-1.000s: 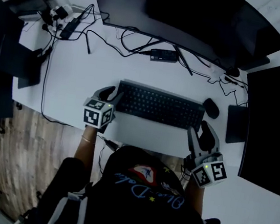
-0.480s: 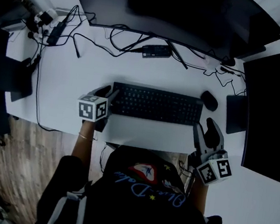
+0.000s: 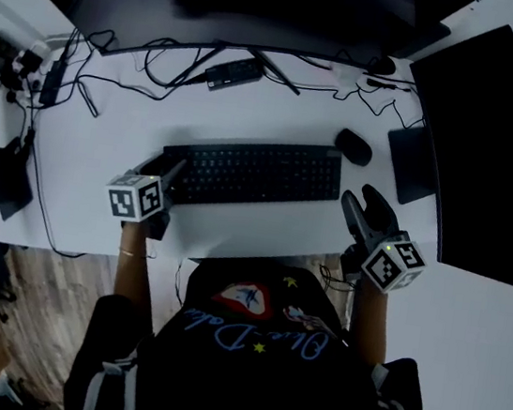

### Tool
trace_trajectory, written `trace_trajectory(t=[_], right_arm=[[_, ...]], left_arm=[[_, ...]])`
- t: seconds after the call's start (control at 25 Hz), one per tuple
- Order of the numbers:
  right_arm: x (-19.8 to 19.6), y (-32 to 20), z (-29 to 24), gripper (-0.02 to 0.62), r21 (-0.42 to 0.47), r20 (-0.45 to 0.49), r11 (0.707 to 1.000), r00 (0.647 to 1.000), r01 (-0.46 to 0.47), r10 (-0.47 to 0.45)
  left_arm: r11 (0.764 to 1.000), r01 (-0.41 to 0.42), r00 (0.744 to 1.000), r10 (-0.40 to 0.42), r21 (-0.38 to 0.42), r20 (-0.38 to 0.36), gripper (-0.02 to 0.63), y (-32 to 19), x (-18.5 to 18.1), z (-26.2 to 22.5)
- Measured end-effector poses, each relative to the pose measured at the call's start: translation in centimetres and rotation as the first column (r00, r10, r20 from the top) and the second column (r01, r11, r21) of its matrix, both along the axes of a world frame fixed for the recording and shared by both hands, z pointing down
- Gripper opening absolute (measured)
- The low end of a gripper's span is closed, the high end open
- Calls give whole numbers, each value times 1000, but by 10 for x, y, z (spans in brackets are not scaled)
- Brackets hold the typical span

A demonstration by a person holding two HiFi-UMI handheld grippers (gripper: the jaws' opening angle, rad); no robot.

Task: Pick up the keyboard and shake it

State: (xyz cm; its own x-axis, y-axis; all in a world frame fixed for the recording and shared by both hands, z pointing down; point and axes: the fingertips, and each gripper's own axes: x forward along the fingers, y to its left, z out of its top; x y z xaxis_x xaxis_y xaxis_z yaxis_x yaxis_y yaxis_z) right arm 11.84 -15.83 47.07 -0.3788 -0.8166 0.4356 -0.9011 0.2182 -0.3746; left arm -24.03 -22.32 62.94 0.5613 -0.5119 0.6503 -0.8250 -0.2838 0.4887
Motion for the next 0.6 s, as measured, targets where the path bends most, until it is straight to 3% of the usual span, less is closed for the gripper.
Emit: trace_trajectory(t=[0.24, 0.6], right_arm=[[20, 0, 73, 229, -191, 11, 980, 998, 60, -59], [27, -5, 137, 250, -348, -13, 926, 987, 147, -162]], left_arm=[[1000, 22, 1000, -22, -4, 11, 210, -1, 2, 0], [997, 74, 997, -74, 4, 18, 212, -4, 0, -2]])
